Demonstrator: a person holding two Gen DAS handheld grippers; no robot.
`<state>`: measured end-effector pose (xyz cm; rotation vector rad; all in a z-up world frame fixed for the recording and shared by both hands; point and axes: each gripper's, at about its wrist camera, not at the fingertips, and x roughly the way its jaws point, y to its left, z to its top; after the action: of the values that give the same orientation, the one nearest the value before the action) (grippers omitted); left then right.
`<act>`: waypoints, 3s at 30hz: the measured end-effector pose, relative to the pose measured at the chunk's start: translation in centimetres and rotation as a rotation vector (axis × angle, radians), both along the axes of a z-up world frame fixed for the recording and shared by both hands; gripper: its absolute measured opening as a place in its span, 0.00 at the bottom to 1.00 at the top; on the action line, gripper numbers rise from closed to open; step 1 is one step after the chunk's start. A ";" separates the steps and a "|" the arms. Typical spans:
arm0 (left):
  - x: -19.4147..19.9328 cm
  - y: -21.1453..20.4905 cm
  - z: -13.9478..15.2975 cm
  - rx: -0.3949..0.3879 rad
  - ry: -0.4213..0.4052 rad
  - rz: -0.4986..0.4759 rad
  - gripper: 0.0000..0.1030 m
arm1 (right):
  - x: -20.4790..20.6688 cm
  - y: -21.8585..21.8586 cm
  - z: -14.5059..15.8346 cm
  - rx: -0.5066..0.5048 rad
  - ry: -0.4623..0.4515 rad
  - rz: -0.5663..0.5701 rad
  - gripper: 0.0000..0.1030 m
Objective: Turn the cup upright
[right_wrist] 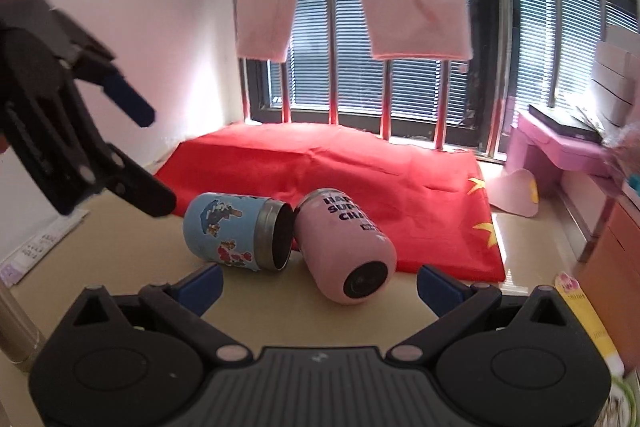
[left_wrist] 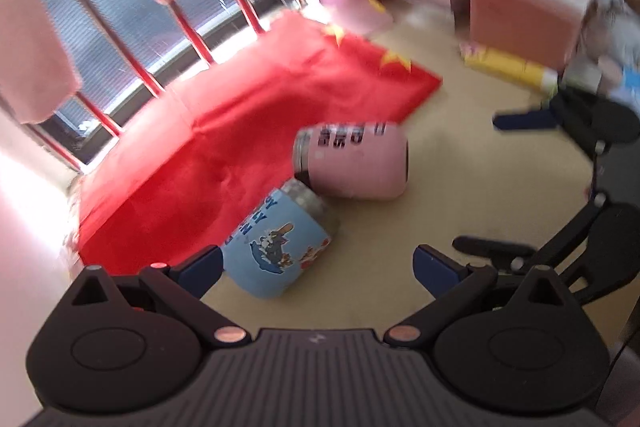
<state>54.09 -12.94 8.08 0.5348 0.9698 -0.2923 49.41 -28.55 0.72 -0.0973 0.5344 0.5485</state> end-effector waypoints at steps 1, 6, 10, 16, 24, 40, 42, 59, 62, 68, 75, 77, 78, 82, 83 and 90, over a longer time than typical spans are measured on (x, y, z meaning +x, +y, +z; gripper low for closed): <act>0.9 0.2 -0.4 0.010 0.019 -0.014 1.00 | 0.5 0.3 -0.1 -0.014 0.000 0.014 1.00; 5.0 0.6 -2.6 0.066 0.086 -0.091 1.00 | 2.7 1.8 -1.0 -0.110 0.020 0.104 1.00; 7.3 1.0 -5.3 0.124 0.134 -0.164 1.00 | 4.4 3.1 -1.2 -0.153 0.015 0.156 1.00; 10.3 2.8 -10.3 0.166 0.235 -0.248 1.00 | 6.3 4.3 -2.1 -0.187 0.009 0.170 1.00; 12.1 2.9 -14.7 0.233 0.263 -0.400 0.88 | 6.5 5.0 -3.8 -0.233 0.020 0.187 1.00; 5.4 -0.3 -11.1 0.251 0.272 -0.447 0.83 | 2.8 2.7 -1.8 -0.172 0.011 0.115 1.00; 3.9 -1.3 -10.4 0.269 0.257 -0.460 0.83 | 1.7 2.0 -1.5 -0.167 0.007 0.101 1.00; -11.4 -7.0 -8.8 0.405 0.263 -0.519 0.84 | -9.9 -3.6 -1.5 -0.114 -0.089 0.059 1.00; -13.6 -7.6 -11.1 0.442 0.259 -0.544 0.84 | -12.2 -4.5 -3.0 -0.094 -0.134 0.024 1.00; -14.7 -8.5 -15.7 0.487 0.238 -0.514 0.84 | -17.4 -6.3 -6.0 -0.105 -0.190 -0.056 1.00; -13.8 -9.2 -16.4 0.344 0.248 -0.365 0.83 | -19.4 -7.9 -5.8 -0.132 -0.151 -0.091 1.00; -13.6 -9.0 -16.3 0.299 0.266 -0.311 0.83 | -19.6 -8.1 -5.6 -0.137 -0.157 -0.098 1.00; -13.6 -8.9 -16.2 0.282 0.269 -0.294 0.83 | -19.7 -8.2 -5.5 -0.137 -0.158 -0.103 1.00; -13.3 -8.8 -16.1 0.257 0.264 -0.246 0.83 | -19.7 -8.2 -5.7 -0.133 -0.148 -0.111 1.00; -13.3 -8.7 -16.1 0.254 0.261 -0.243 0.84 | -19.8 -8.2 -5.7 -0.134 -0.149 -0.110 1.00; -15.8 -8.5 -14.0 0.201 0.145 -0.255 1.00 | -19.4 -7.5 -5.8 -0.124 -0.111 -0.106 1.00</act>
<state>38.25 -21.40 -5.88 0.8328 1.0788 -0.4702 29.98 -36.03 -5.07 -0.2150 0.4621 0.4034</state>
